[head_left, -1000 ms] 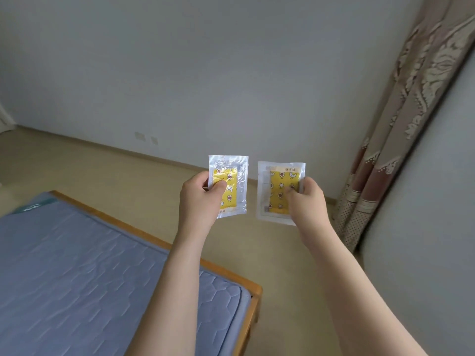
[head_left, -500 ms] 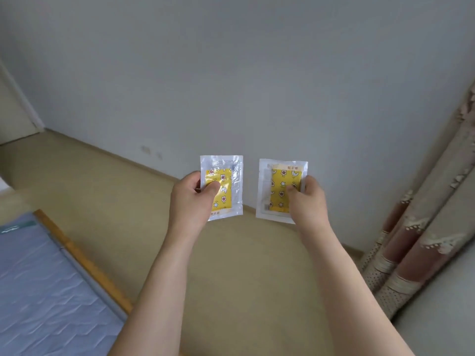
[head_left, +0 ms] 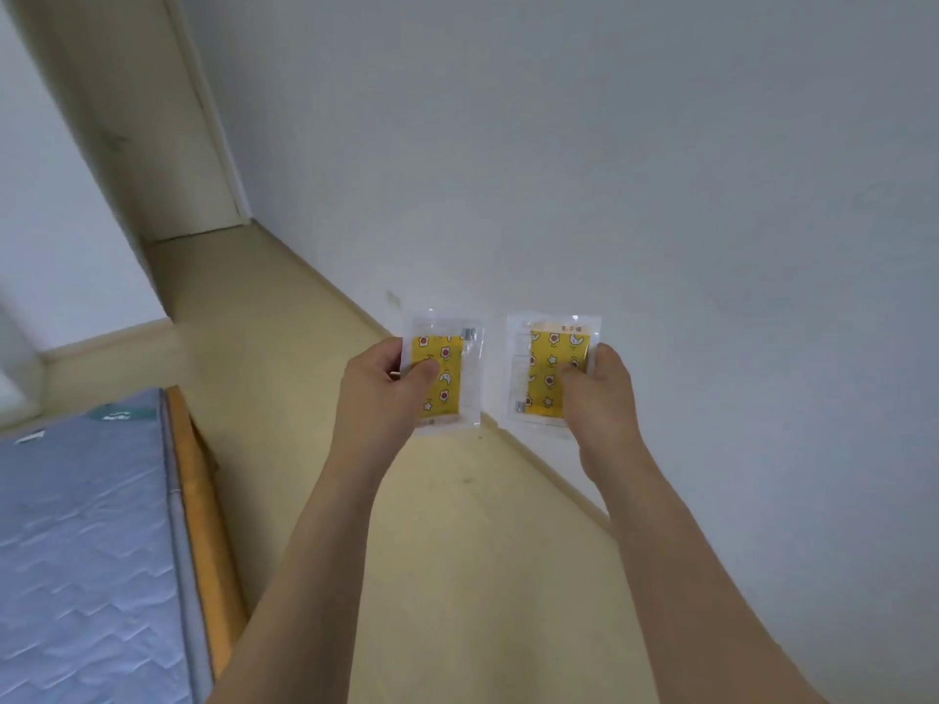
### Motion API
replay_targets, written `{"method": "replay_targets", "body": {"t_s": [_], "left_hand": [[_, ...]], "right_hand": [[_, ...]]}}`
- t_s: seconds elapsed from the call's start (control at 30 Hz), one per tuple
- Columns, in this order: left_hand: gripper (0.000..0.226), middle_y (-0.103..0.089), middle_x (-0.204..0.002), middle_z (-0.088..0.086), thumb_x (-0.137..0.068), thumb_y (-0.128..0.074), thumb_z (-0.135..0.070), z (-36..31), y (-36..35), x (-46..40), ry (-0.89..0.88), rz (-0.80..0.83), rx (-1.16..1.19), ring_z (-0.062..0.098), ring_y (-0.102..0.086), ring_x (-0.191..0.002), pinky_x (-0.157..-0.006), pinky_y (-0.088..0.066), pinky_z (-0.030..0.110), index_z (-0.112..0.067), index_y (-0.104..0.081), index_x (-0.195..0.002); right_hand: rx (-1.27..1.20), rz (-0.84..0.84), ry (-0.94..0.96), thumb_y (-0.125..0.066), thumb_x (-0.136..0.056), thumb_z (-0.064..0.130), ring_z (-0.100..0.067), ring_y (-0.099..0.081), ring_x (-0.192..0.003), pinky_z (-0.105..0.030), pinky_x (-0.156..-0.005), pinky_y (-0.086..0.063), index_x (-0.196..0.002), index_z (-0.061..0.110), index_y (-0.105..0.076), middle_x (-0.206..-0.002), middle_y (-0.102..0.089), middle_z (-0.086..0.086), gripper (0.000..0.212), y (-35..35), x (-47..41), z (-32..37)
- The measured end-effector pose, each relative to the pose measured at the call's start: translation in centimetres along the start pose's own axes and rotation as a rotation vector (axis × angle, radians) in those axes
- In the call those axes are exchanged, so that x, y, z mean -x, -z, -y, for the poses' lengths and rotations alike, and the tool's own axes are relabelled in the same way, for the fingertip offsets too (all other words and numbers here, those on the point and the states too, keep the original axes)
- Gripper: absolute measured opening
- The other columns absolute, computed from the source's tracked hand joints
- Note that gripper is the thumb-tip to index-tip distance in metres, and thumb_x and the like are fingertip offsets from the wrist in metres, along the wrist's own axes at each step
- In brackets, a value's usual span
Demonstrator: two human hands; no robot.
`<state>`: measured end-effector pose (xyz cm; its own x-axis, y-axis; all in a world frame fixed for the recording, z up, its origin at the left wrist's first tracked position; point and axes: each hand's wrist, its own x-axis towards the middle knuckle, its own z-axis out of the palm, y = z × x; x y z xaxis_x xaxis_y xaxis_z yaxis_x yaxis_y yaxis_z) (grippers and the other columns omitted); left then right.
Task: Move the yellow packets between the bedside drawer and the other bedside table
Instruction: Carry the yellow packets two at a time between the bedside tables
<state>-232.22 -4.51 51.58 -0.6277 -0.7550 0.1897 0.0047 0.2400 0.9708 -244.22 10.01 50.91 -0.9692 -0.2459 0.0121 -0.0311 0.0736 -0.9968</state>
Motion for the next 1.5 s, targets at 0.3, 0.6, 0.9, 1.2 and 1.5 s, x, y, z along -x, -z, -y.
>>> {"method": "replay_targets", "body": {"t_s": [0.3, 0.6, 0.9, 1.2, 1.5], "left_hand": [[0.018, -0.076, -0.085, -0.004, -0.089, -0.063, -0.008, 3.5, -1.0, -18.0, 0.055, -0.202, -0.028, 0.019, -0.074, -0.081, -0.076, -0.061, 0.048, -0.023, -0.073, -0.088], [0.017, -0.075, -0.090, -0.008, -0.091, -0.065, -0.014, 5.8, -1.3, -40.0, 0.023, -0.394, -0.152, 0.014, -0.073, -0.082, -0.076, -0.061, 0.043, -0.030, -0.072, -0.091], [0.019, -0.075, -0.095, -0.005, -0.091, -0.064, -0.006, 8.6, 4.1, -56.9, 0.046, -0.644, -0.117, 0.015, -0.073, -0.086, -0.076, -0.061, 0.038, -0.023, -0.072, -0.096], [0.018, -0.075, -0.097, -0.005, -0.092, -0.064, -0.012, 16.0, 13.6, -77.0, 0.069, -0.777, -0.154, 0.015, -0.073, -0.087, -0.074, -0.061, 0.035, -0.018, -0.073, -0.106], [0.017, -0.076, -0.093, -0.008, -0.092, -0.064, -0.011, 20.3, 22.4, -98.5, 0.088, -0.778, -0.104, 0.013, -0.074, -0.084, -0.078, -0.061, 0.043, -0.026, -0.072, -0.095]], "right_hand": [[-0.019, 0.167, -0.034, -0.041, -0.092, 0.005, -0.018, -0.057, -0.078, -0.032, -0.067, -0.047, -0.101, 0.003, -0.050, -0.101, -0.063, -0.011, 0.013, -11.8, -18.3, 0.3], [-0.093, 0.409, 0.014, -0.043, -0.094, 0.006, -0.012, -0.060, -0.075, -0.023, -0.058, -0.047, -0.101, 0.013, -0.055, -0.091, -0.062, 0.002, 0.015, -27.1, -39.1, 3.1], [-0.060, 0.651, 0.009, -0.042, -0.083, 0.004, -0.017, -0.058, -0.074, -0.032, -0.066, -0.050, -0.099, 0.009, -0.057, -0.088, -0.061, -0.002, 0.023, -45.6, -52.0, 5.0], [-0.058, 0.777, 0.056, -0.043, -0.091, 0.013, -0.013, -0.056, -0.069, -0.024, -0.057, -0.045, -0.098, 0.009, -0.057, -0.083, -0.060, 0.001, 0.016, -68.8, -63.9, 5.4], [-0.058, 0.803, 0.080, -0.041, -0.102, 0.021, -0.012, -0.067, -0.081, -0.025, -0.062, -0.052, -0.104, 0.015, -0.059, -0.096, -0.068, 0.001, 0.019, -88.9, -76.1, 8.0]]}}
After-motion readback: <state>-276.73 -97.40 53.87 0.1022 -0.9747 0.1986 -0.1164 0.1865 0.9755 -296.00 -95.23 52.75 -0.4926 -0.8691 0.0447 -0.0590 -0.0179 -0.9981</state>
